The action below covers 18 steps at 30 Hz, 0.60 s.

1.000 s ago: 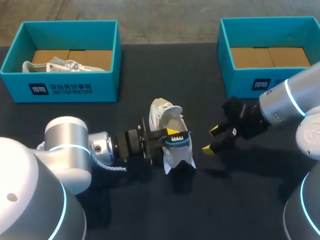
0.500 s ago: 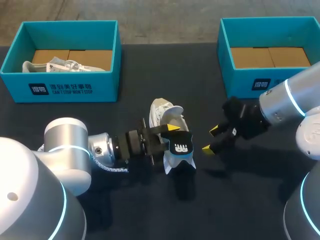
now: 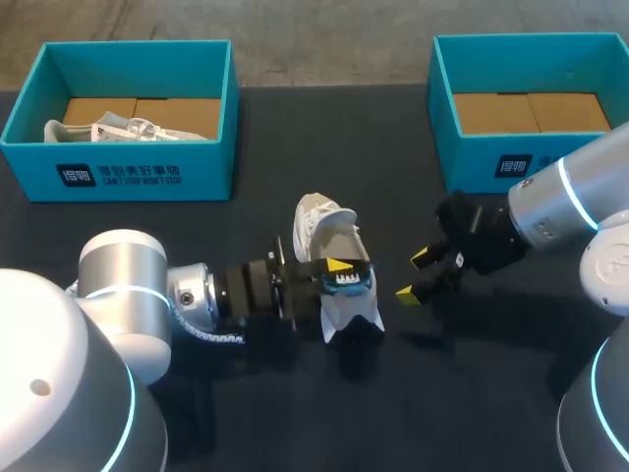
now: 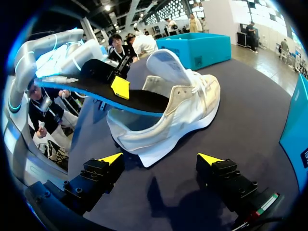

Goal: Take the shoe out of the shoebox, open the shoe tongue, remove and reinsert the insole, then place the shoe into the shoebox

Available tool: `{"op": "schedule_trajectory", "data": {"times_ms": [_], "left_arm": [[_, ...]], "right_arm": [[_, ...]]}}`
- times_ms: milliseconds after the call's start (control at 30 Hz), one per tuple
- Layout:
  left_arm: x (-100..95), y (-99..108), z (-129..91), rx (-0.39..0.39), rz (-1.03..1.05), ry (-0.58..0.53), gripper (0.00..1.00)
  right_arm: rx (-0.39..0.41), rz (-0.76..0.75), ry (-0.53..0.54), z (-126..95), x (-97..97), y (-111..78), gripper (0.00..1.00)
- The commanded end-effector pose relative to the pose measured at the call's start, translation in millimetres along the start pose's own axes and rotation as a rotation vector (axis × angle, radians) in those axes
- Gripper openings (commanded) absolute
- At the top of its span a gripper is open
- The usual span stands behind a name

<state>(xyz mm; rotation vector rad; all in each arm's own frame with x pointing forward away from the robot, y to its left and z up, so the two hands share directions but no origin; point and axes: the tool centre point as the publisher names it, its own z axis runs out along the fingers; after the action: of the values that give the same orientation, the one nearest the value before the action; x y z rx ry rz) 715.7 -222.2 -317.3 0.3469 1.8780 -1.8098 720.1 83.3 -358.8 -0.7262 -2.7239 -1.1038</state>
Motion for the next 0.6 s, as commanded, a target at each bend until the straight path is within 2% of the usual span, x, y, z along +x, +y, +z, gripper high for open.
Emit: {"op": "schedule_trajectory", "data": {"times_ms": [33,600], "left_arm": [[-5.1,-1,-1,-0.031,0.009,0.012,0.0],[-3.2,23,-1,-0.079,0.068,0.076,0.0]], "right_arm": [[0.0,0.001,-0.002,4,-0.4,0.8,1.0],[-0.003,0.005,-0.004,3,-0.6,-1.1,1.0]]}}
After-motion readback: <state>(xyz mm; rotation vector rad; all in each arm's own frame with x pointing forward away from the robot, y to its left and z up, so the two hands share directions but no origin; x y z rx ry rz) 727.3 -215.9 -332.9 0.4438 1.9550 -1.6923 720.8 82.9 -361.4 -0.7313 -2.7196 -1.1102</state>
